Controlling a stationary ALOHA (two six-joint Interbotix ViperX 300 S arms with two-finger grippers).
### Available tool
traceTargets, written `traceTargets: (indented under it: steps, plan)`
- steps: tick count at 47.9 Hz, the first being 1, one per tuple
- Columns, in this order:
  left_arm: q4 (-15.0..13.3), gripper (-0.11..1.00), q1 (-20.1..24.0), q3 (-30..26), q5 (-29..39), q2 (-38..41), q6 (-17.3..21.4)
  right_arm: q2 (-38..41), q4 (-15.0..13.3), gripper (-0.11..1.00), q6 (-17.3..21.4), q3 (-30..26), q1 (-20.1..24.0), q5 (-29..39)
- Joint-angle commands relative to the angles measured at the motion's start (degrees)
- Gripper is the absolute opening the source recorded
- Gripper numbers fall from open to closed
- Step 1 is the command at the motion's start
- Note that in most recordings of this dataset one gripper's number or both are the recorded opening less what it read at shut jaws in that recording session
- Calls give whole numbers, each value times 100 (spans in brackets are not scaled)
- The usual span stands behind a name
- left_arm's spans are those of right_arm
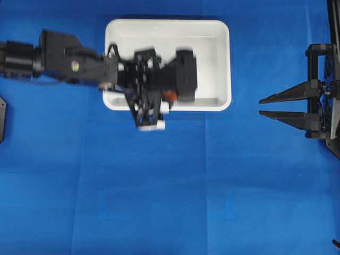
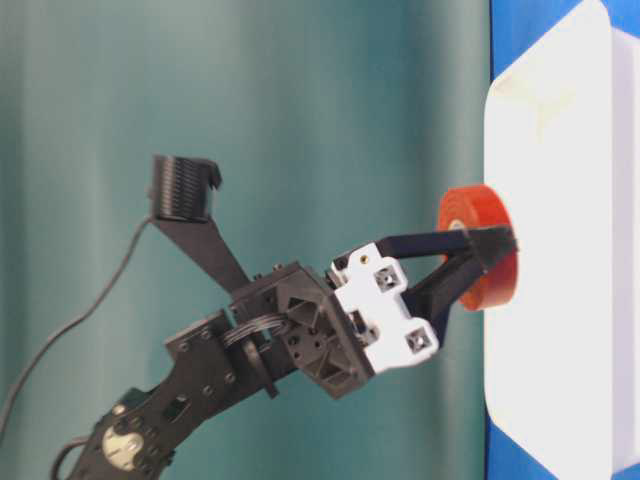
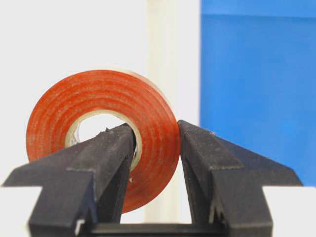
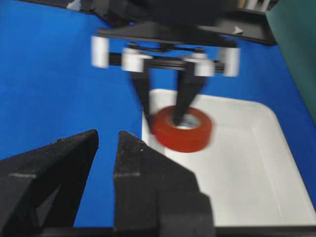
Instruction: Place one roll of tape in the white case with the left arm.
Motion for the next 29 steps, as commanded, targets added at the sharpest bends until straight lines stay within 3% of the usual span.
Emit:
traceTargets:
  steps: [1, 14, 29]
  plan:
    - [9, 25, 229, 18, -255, 35, 123, 53, 0, -11, 9, -79, -9, -26]
    - [-18, 25, 598, 334, -1011, 492, 325, 114, 0, -11, 9, -62, -9, -18]
    - [-26, 30, 677, 334, -1187, 659, 325, 167, 0, -11, 18, -62, -9, -9]
